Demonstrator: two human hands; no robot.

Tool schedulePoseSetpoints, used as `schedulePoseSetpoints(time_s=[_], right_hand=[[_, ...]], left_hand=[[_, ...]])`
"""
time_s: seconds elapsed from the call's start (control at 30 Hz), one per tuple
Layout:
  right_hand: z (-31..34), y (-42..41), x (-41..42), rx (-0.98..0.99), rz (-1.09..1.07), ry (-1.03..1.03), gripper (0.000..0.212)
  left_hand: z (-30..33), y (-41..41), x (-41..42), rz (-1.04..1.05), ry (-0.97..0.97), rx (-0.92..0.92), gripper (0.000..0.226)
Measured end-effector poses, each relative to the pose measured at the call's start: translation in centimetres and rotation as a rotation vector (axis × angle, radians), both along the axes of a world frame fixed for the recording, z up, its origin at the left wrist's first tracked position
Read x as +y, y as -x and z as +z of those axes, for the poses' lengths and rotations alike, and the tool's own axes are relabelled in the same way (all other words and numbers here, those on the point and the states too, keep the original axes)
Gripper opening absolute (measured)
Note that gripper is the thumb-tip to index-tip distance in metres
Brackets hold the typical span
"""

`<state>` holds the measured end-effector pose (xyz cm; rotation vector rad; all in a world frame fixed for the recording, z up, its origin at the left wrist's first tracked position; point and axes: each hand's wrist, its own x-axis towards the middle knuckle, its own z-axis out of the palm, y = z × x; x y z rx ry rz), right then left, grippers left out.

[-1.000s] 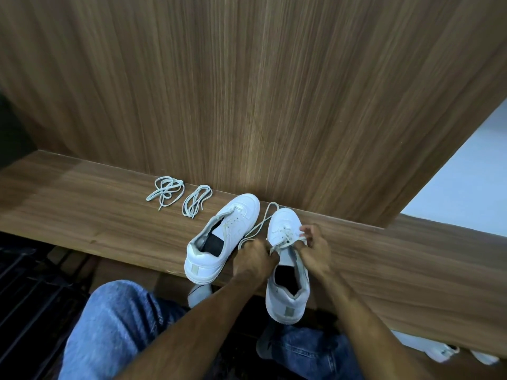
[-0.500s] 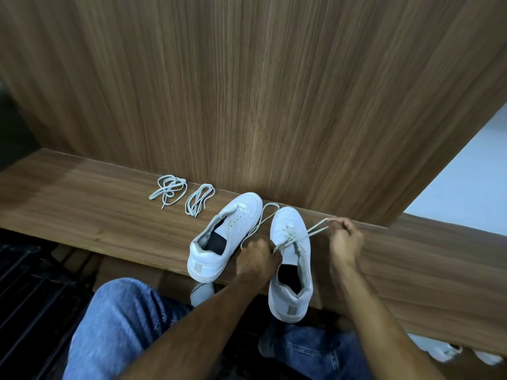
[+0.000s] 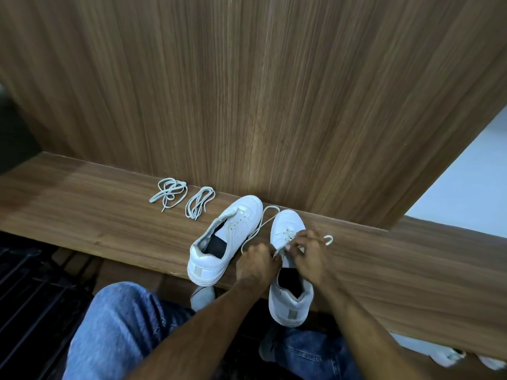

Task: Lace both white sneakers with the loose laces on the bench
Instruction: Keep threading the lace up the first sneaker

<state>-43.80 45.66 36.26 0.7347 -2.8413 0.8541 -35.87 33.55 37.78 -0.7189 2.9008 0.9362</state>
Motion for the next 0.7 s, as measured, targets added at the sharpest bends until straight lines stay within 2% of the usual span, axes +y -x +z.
schedulePoseSetpoints(time_s=[0.07, 0.13, 0.17, 0.2, 0.27, 0.37, 0.4, 0.47, 0.53, 0.6, 0.7], right_hand=[[1.9, 0.3, 0.4, -0.093, -0.137, 0.372, 0.008], [4.3, 0.9, 1.2, -0.084, -0.299, 0.733, 0.014], [5.2, 1.3, 1.8, -0.034, -0.367, 0.844, 0.016], [5.7, 1.8, 2.4, 0.016, -0.417, 0.864, 0.014], [5.9, 2.0, 3.1, 0.068, -0.428, 0.679, 0.006], [4.2, 0.9, 2.9, 0.118, -0.277, 0.100, 0.045], [3.5, 0.3, 2.6, 0.130, -0.201, -0.081, 0.049], [2.0, -0.9, 1.4, 0.153, -0.049, -0.353, 0.045], [0.6, -1.6, 0.3, 0.176, 0.032, -0.447, 0.035], [-0.4, -1.4, -0.2, 0.155, 0.041, -0.453, 0.029], [-0.4, -0.4, -0.1, 0.089, -0.031, -0.207, 0.019]], left_hand=[[0.0, 0.0, 0.0, 0.000, -0.008, -0.002, 0.032], [0.0, 0.0, 0.0, -0.002, -0.017, -0.002, 0.030], [0.0, 0.0, 0.1, -0.006, -0.018, 0.001, 0.029], [-0.1, 0.0, 0.1, -0.007, -0.015, 0.004, 0.028], [-0.1, 0.1, 0.2, -0.008, -0.006, 0.004, 0.029], [-0.1, 0.1, 0.2, -0.010, 0.012, -0.001, 0.030], [-0.1, 0.1, 0.2, -0.011, 0.014, -0.004, 0.031], [-0.1, 0.0, 0.3, -0.009, 0.013, -0.003, 0.032], [0.0, 0.0, 0.3, -0.001, 0.022, 0.000, 0.033], [-0.2, 0.0, 0.3, 0.005, 0.023, 0.000, 0.034], [-0.3, -0.1, 0.1, 0.012, -0.005, -0.008, 0.034]])
